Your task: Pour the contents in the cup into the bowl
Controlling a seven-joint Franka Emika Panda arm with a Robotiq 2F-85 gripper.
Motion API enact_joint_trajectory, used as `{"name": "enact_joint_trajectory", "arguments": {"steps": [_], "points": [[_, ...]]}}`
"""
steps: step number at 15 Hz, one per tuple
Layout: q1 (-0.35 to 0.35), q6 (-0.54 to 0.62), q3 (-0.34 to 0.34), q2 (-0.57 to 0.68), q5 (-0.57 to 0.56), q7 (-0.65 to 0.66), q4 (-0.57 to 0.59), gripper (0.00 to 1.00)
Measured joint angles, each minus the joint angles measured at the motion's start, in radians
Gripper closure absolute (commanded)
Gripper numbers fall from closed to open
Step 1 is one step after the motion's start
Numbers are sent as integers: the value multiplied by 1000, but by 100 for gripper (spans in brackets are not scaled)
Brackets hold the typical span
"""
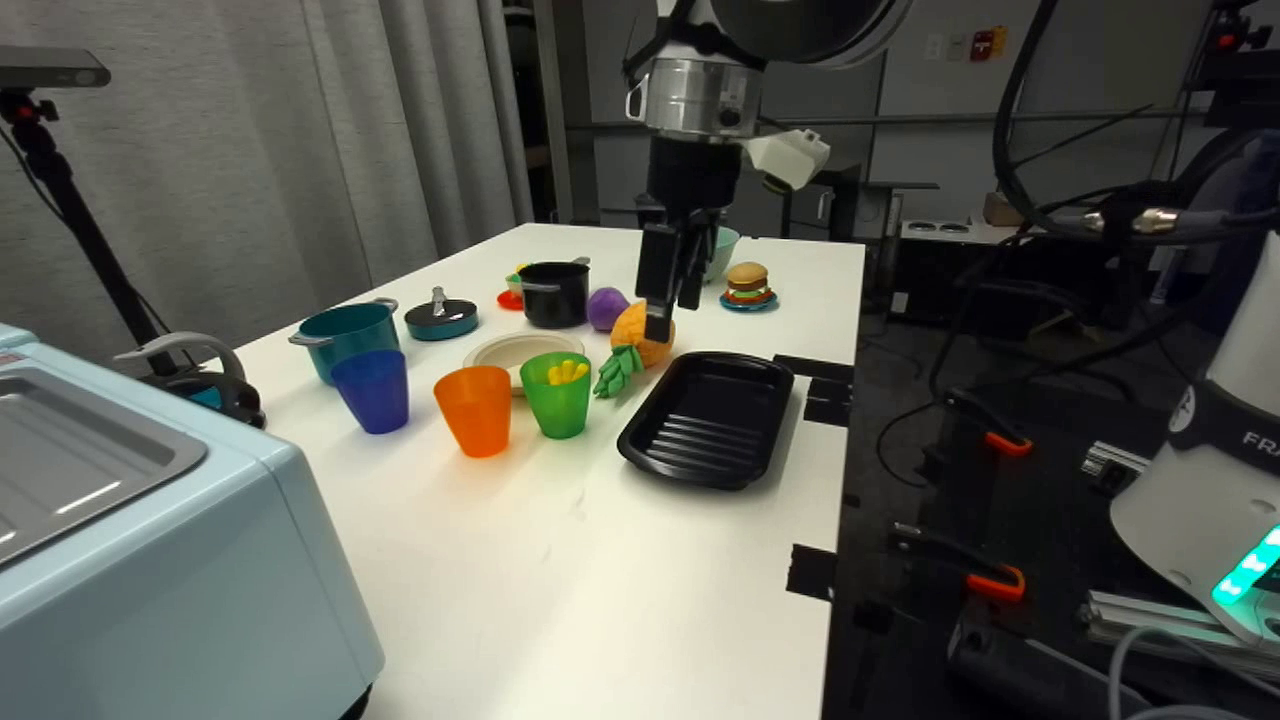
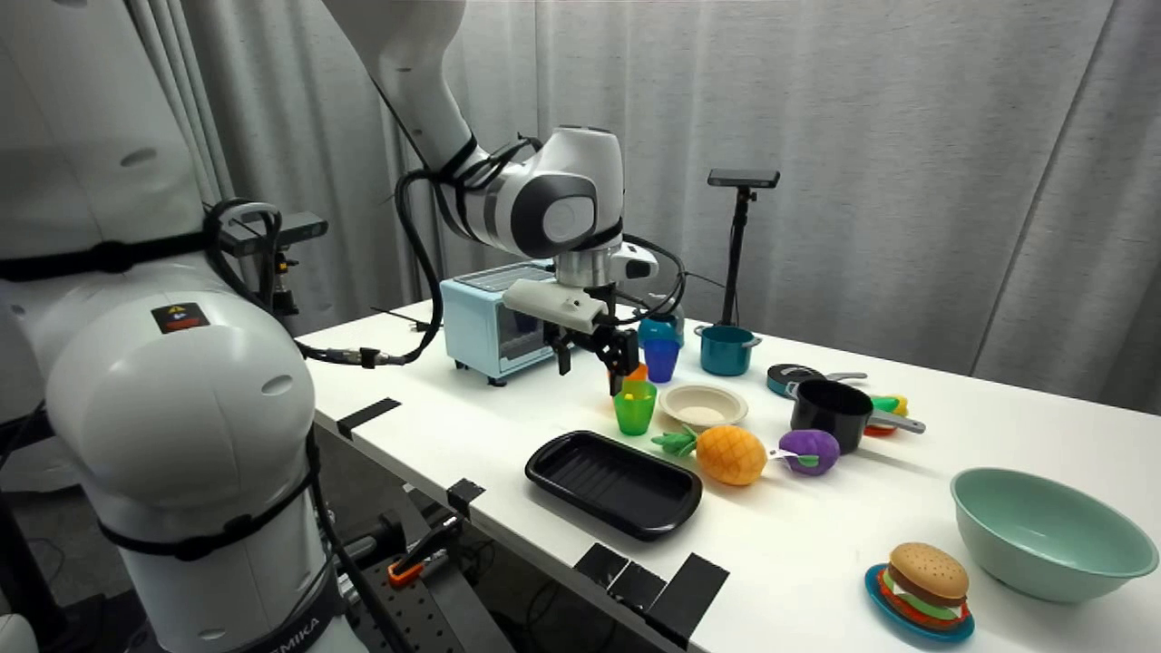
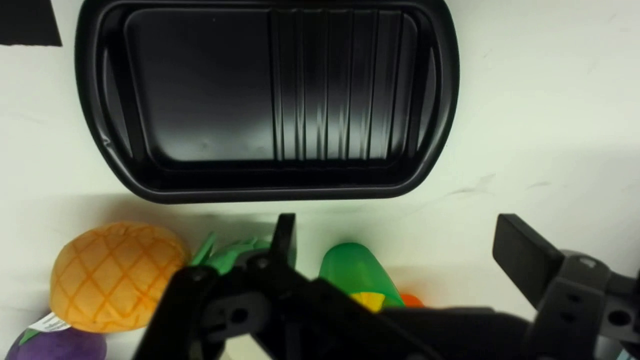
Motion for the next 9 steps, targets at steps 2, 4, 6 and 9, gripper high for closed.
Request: {"name": "enact_joint_trajectory", "arguments": {"steps": [2, 4, 6, 9], "points": [[0, 57, 10, 49, 0, 12, 22, 0], [0, 109, 18, 98, 0, 28, 46, 0], [0, 155, 26, 147, 0, 45, 70, 0], [0, 206, 30, 211, -6, 71, 107, 0]]}}
